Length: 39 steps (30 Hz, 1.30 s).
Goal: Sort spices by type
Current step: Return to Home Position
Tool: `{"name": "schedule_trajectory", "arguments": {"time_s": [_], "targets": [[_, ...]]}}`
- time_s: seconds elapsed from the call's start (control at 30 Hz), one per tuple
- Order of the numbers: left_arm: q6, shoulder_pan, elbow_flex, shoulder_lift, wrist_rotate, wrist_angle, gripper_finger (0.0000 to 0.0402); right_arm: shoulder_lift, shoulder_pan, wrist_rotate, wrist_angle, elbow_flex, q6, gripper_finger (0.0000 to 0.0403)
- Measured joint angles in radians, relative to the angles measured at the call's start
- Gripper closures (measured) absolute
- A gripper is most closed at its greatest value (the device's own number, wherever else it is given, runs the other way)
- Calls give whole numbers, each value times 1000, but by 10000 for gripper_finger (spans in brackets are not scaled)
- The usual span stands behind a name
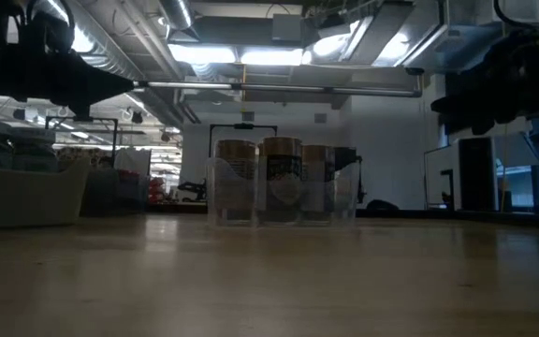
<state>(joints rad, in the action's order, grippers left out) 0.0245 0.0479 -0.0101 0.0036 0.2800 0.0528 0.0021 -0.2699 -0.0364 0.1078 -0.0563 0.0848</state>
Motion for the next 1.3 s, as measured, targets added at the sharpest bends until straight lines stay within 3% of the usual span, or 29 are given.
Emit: {"name": "schedule_trajectory", "arguments": {"time_s": [0.23,1.3], "targets": [[17,1,0,0,63,5,398,0,1,12,4,0,-17,381],[-6,0,0,5,64,4,398,0,1,19,-6,2,-11,382]]}}
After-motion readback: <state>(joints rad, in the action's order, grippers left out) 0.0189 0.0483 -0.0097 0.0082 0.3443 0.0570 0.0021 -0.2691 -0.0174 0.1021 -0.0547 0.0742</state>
